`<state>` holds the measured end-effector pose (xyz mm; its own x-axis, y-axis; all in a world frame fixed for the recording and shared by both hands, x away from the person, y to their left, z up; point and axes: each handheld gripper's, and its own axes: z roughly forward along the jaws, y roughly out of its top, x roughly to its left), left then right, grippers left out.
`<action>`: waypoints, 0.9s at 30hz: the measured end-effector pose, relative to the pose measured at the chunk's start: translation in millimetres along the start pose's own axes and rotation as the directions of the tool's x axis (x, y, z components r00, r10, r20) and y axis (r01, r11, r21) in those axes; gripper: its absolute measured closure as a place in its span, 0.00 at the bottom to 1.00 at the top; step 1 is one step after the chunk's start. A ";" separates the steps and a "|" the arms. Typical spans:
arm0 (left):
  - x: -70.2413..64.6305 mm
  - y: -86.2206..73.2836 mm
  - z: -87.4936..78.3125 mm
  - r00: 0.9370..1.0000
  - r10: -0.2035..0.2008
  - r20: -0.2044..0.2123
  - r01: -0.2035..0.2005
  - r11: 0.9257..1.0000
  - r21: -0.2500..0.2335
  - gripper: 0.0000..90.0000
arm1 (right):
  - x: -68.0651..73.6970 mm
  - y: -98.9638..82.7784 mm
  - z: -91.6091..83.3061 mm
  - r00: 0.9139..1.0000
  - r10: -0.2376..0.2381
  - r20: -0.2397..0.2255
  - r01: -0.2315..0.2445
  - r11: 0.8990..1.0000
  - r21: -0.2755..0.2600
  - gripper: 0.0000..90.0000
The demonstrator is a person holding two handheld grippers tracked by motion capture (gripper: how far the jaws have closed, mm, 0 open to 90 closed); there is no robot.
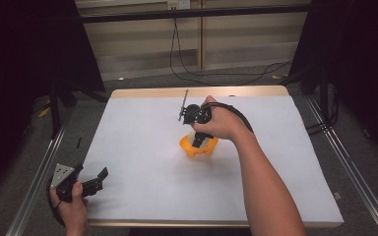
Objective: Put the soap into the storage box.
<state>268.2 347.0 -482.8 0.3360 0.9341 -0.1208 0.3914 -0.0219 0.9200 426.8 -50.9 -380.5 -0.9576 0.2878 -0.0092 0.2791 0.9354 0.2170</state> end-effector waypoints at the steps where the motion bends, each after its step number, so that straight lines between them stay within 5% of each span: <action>1: 0.0 0.0 0.0 1.000 0.000 0.000 0.000 1.000 0.000 0.00 | 0.0 0.0 0.0 1.000 0.000 0.000 0.000 1.000 0.000 0.27; 26: 0.4 0.0 -0.2 1.000 -0.003 0.003 0.003 1.000 -0.001 0.00 | -6.4 -1.9 10.4 1.000 0.011 -0.004 -0.011 0.999 0.031 0.27; 27: 0.5 0.0 -0.2 1.000 -0.003 0.002 0.003 1.000 0.000 0.00 | -7.0 -2.2 10.1 1.000 0.007 0.002 -0.008 1.000 0.024 0.36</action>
<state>268.2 347.6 -482.8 0.3370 0.9333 -0.1241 0.3920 -0.0192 0.9198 433.6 -52.9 -390.7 -0.9554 0.2952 -0.0091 0.2879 0.9379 0.1936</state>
